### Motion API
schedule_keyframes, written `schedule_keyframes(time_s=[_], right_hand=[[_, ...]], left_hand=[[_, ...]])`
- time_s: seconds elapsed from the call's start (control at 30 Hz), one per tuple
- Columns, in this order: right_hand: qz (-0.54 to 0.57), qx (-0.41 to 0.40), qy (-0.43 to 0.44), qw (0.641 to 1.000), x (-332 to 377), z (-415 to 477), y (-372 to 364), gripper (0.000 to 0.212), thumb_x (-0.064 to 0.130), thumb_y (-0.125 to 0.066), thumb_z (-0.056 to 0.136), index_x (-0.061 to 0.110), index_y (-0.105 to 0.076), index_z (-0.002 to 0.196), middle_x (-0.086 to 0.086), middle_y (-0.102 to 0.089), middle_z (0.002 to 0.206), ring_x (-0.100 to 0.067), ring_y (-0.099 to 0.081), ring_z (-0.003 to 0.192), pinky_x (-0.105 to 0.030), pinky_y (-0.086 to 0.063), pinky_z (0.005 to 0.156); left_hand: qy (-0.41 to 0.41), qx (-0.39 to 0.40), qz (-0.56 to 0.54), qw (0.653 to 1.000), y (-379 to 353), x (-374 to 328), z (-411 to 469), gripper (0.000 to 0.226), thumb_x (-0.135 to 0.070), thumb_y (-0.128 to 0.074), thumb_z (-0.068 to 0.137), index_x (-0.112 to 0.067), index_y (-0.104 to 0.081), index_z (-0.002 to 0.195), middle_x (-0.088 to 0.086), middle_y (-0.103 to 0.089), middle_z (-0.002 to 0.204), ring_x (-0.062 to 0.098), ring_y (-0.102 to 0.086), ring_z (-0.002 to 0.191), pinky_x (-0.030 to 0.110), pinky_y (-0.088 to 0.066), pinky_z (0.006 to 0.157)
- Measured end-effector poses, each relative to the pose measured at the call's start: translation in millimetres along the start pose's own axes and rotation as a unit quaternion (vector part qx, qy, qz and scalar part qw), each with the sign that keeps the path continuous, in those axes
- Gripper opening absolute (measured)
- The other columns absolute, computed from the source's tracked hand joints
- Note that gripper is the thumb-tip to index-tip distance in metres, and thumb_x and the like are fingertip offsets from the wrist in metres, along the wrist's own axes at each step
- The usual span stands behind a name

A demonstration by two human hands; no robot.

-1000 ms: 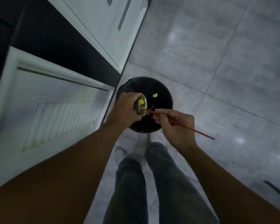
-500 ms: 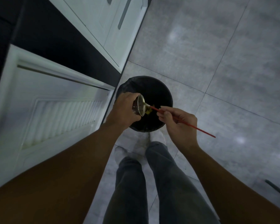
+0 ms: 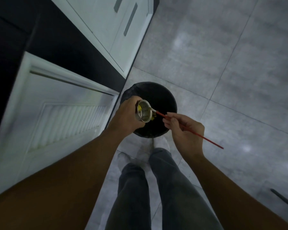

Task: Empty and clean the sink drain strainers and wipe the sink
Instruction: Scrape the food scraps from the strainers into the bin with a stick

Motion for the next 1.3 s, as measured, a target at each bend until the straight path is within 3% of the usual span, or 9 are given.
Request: schedule_keyframes(time_s=[0.2, 0.43, 0.53, 0.77, 1.0, 1.3], right_hand=[[-0.004, 0.088, 0.033, 0.996, 31.3, -4.5, -13.8, 0.02, 0.008, -0.063, 0.096, 0.013, -0.075, 0.111, 0.001, -0.078, 0.102, -0.012, -0.075, 0.094, -0.039, -0.063, 0.084], [-0.081, 0.009, 0.048, 0.995, 30.1, -6.5, -12.4, 0.021, 0.013, -0.062, 0.097, 0.02, -0.075, 0.112, 0.01, -0.077, 0.096, -0.004, -0.074, 0.086, -0.032, -0.063, 0.083], [-0.079, 0.017, 0.068, 0.994, 28.3, -14.4, -12.2, 0.021, 0.01, -0.063, 0.097, 0.016, -0.075, 0.113, 0.005, -0.077, 0.1, -0.006, -0.075, 0.089, -0.034, -0.063, 0.084], [-0.002, 0.056, -0.05, 0.997, 20.3, -16.4, -19.8, 0.02, 0.005, -0.062, 0.097, 0.009, -0.074, 0.113, -0.003, -0.078, 0.103, -0.011, -0.075, 0.095, -0.044, -0.061, 0.09], [0.081, 0.052, -0.061, 0.993, 23.2, -11.4, -12.6, 0.02, 0.002, -0.059, 0.098, 0.001, -0.072, 0.113, -0.008, -0.077, 0.104, -0.019, -0.076, 0.096, -0.035, -0.062, 0.086], [0.016, 0.021, -0.076, 0.997, 13.5, -4.2, -14.1, 0.02, 0.003, -0.06, 0.098, 0.006, -0.074, 0.111, -0.005, -0.078, 0.1, -0.014, -0.076, 0.093, -0.044, -0.061, 0.088]], left_hand=[[-0.016, -0.016, -0.008, 1.0, 14.3, -13.7, -9.2, 0.077, -0.031, -0.091, 0.063, -0.026, -0.048, 0.128, -0.003, -0.06, 0.123, 0.016, -0.057, 0.112, 0.029, -0.052, 0.09], [-0.002, -0.016, 0.011, 1.0, 20.3, -12.7, -14.5, 0.08, -0.031, -0.087, 0.067, -0.023, -0.049, 0.137, 0.002, -0.054, 0.132, 0.017, -0.047, 0.122, 0.024, -0.036, 0.092], [-0.001, -0.014, 0.021, 1.0, 19.1, -11.5, -16.0, 0.08, -0.03, -0.087, 0.066, -0.022, -0.05, 0.137, 0.003, -0.053, 0.13, 0.019, -0.047, 0.12, 0.024, -0.038, 0.092], [-0.015, -0.009, 0.026, 1.0, 15.2, -10.3, -14.4, 0.083, -0.024, -0.09, 0.065, -0.019, -0.051, 0.138, 0.005, -0.054, 0.134, 0.021, -0.048, 0.122, 0.025, -0.039, 0.093], [-0.04, -0.004, 0.035, 0.999, 13.0, -9.3, -11.8, 0.084, -0.025, -0.089, 0.064, -0.015, -0.052, 0.139, 0.005, -0.057, 0.132, 0.019, -0.048, 0.121, 0.024, -0.036, 0.093], [-0.047, -0.006, 0.041, 0.998, 13.8, -7.6, -7.7, 0.082, -0.023, -0.091, 0.063, -0.016, -0.054, 0.136, 0.006, -0.057, 0.13, 0.021, -0.048, 0.121, 0.024, -0.037, 0.093]])
Point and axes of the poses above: each hand's wrist, its own z-axis towards the middle knuckle, its own y-axis out of the back of the hand, x = y × z, the point moved 2 cm from there along z, towards the middle knuckle
